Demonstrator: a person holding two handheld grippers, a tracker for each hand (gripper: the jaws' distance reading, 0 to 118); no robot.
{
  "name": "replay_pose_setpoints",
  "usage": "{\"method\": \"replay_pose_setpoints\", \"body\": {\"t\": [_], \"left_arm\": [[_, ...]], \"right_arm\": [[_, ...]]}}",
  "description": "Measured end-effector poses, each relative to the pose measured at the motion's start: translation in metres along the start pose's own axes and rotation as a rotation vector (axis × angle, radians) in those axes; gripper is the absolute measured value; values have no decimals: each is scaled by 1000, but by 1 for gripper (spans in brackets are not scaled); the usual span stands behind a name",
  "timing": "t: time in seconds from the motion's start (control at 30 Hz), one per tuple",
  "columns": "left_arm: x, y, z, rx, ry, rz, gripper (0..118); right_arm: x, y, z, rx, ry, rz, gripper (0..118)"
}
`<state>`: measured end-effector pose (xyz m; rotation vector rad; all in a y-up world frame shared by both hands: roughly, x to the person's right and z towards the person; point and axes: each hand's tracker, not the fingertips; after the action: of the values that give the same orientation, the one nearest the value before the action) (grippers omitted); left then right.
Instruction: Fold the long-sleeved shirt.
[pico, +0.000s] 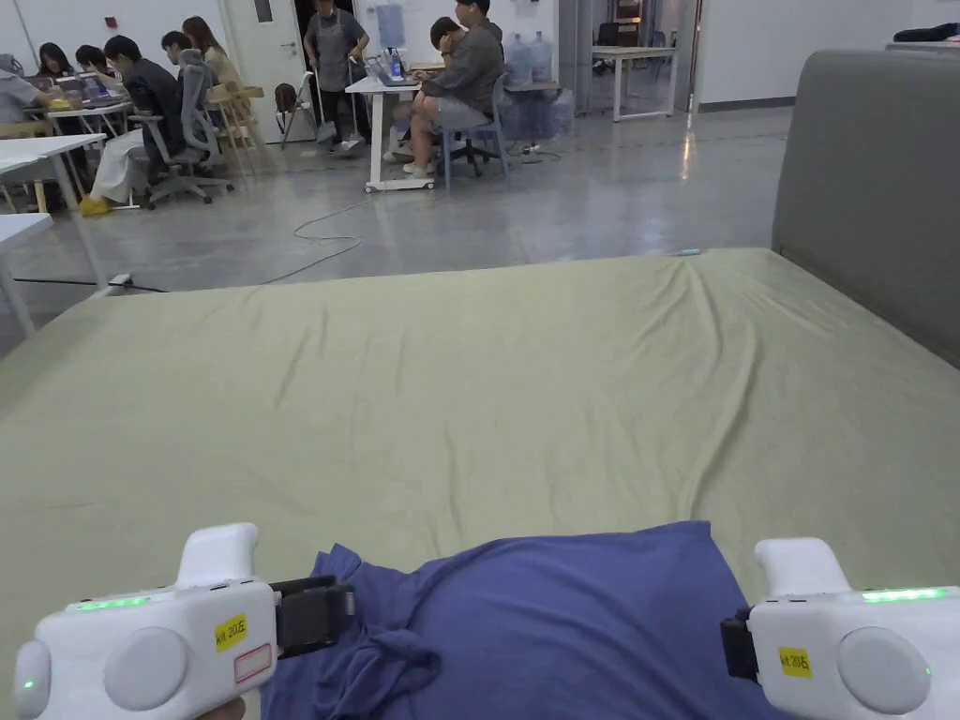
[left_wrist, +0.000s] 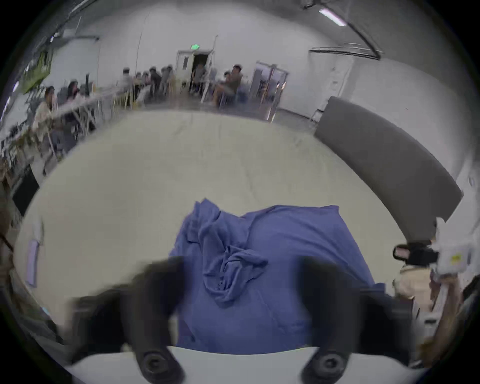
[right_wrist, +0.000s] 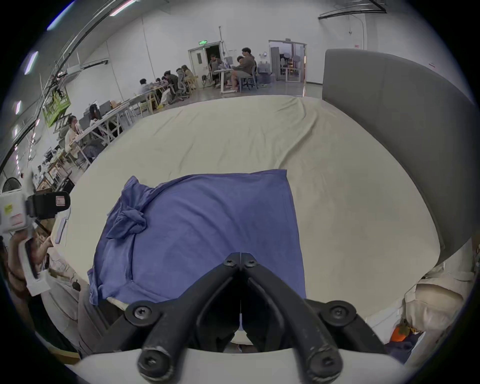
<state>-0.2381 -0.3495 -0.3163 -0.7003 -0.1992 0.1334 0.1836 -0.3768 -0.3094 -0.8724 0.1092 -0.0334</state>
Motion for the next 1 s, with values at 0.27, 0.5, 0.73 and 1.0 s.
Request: {"method": "replay_pose_setpoints", "body": {"t": [0.27, 0.5, 0.73, 1.0], "left_arm": [[0, -12, -2, -52, -7, -5, 0], [-31, 41, -82, -84, 53, 41, 6], [-63, 71, -223, -282, 204, 36, 118], [-66, 52, -282, -452, 213, 42, 71]], "right_arm": [[-9, 2, -3, -4, 11, 18, 0], [-4, 2, -6, -13, 3, 18, 0], [9, 2, -28, -78, -3, 6, 0], [24, 36, -81, -126, -7, 37, 0]]}}
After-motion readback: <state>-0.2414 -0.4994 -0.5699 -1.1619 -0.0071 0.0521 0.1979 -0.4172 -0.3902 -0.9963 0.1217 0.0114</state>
